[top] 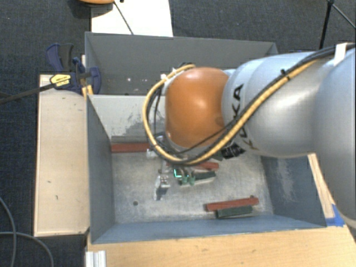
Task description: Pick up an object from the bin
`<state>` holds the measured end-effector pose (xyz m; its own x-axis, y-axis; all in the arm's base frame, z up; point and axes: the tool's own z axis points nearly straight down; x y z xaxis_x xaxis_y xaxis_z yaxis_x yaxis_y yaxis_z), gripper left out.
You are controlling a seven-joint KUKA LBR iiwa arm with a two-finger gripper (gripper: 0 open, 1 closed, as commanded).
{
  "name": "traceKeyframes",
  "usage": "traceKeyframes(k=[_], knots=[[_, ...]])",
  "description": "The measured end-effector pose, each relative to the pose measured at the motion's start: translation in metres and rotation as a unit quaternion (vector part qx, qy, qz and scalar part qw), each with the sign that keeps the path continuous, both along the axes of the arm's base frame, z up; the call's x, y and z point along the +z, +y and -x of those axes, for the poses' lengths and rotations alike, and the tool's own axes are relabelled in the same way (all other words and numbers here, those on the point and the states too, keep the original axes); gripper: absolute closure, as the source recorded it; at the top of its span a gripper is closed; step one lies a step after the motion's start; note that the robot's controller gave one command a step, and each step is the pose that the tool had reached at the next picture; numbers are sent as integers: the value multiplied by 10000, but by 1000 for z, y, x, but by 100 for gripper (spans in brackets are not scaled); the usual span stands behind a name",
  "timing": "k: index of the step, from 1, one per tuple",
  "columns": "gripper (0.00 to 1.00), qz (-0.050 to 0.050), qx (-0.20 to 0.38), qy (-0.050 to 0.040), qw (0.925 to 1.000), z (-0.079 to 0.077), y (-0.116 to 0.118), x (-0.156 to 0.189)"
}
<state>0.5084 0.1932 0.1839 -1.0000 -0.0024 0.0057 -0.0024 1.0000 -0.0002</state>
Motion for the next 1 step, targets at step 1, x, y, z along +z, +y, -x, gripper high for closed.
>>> traceKeyframes(k=[1], knots=[[0, -8, -21, -37, 10000, -2, -1, 4]])
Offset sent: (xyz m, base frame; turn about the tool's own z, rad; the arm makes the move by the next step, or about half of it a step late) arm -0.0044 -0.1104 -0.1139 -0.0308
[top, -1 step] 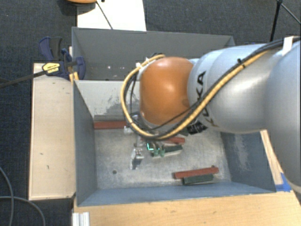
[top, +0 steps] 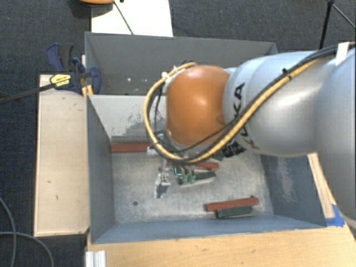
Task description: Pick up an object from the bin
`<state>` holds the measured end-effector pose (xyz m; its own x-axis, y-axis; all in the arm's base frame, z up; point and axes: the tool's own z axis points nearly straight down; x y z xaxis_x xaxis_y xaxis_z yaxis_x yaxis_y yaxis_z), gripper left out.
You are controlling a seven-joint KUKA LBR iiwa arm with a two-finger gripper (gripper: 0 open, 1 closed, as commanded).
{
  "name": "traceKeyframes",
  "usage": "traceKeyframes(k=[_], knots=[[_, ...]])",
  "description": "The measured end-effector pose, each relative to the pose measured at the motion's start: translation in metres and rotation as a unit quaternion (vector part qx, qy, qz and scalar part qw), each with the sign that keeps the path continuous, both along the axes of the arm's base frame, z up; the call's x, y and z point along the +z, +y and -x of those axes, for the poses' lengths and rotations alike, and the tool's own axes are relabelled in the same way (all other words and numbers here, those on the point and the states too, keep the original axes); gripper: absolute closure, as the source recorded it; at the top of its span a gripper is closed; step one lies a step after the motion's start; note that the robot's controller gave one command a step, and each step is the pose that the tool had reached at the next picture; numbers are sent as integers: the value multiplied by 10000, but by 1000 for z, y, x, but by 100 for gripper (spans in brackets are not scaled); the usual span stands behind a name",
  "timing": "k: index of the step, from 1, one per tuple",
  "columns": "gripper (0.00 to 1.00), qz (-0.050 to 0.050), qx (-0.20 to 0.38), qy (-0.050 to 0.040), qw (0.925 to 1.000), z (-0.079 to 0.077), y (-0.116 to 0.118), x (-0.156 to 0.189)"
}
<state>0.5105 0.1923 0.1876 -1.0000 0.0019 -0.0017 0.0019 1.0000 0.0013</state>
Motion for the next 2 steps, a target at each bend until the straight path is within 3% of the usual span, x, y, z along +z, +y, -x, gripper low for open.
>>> traceKeyframes(k=[1, 2], knots=[[0, -9, 114, -28, 9999, 2, -50, -54], [0, 12, 951, 43, 9955, -13, -75, -46]])
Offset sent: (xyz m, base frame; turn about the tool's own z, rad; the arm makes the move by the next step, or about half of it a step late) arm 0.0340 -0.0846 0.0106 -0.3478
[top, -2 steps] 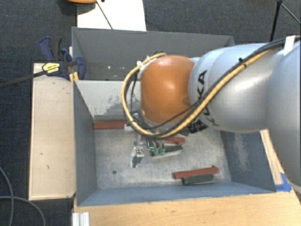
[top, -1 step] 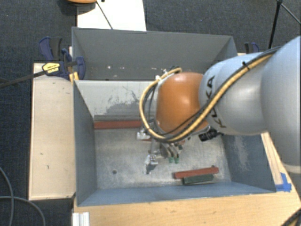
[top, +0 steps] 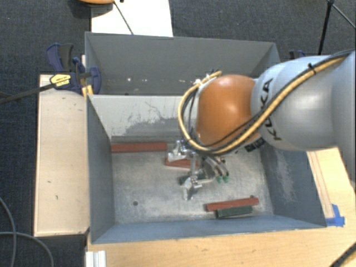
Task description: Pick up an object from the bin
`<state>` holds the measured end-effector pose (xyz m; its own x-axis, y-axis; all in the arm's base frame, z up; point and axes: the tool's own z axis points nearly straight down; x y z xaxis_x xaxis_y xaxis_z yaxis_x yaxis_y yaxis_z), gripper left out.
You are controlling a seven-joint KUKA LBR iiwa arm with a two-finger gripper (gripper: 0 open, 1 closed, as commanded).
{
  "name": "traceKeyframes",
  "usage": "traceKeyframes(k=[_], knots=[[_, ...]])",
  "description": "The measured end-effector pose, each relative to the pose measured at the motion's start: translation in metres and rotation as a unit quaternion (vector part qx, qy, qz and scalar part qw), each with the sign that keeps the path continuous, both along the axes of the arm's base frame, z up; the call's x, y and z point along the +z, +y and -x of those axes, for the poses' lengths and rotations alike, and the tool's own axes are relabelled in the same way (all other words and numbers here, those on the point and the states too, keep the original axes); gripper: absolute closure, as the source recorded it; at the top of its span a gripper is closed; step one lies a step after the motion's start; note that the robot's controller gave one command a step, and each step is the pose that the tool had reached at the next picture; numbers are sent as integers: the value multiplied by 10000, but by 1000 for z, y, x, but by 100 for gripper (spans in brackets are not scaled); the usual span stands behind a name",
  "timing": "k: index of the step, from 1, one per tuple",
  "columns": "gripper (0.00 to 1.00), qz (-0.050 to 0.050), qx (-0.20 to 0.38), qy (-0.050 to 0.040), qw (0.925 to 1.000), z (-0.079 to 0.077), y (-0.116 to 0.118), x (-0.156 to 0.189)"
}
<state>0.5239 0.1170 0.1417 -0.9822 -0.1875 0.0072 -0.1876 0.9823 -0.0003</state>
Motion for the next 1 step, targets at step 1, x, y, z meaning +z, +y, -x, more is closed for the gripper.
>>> traceKeyframes(k=[1], knots=[[0, -18, 907, -50, 9959, -16, -18, 31]])
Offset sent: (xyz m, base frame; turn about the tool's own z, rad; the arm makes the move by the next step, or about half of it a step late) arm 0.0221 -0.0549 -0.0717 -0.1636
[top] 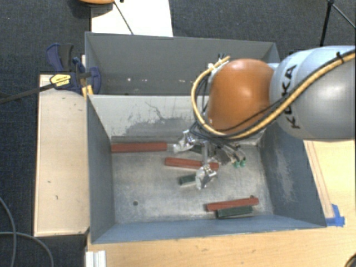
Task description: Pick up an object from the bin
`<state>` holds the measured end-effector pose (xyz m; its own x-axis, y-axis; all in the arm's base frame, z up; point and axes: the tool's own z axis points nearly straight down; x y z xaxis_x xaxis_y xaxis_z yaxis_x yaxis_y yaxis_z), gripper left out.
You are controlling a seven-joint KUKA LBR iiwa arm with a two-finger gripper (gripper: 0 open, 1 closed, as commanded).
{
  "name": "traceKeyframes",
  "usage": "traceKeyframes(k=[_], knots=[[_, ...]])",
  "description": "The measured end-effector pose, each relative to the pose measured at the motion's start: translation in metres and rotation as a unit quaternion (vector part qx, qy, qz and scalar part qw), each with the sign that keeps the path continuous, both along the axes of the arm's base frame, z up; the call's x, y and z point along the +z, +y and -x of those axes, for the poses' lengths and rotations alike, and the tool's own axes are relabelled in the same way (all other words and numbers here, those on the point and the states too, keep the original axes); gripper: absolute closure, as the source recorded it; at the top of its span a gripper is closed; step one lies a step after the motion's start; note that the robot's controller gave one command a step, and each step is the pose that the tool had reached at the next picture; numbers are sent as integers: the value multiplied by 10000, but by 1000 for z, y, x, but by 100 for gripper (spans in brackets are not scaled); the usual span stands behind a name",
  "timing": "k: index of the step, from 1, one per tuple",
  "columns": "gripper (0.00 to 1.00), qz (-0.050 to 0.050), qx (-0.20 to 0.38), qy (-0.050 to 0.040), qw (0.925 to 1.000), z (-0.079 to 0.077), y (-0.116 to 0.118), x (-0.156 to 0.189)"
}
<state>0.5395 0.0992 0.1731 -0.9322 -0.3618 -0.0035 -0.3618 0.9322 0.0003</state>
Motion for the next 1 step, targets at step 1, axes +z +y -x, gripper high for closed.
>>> traceKeyframes(k=[1], knots=[[0, -4, -44, -43, 10000, -7, -19, -38]])
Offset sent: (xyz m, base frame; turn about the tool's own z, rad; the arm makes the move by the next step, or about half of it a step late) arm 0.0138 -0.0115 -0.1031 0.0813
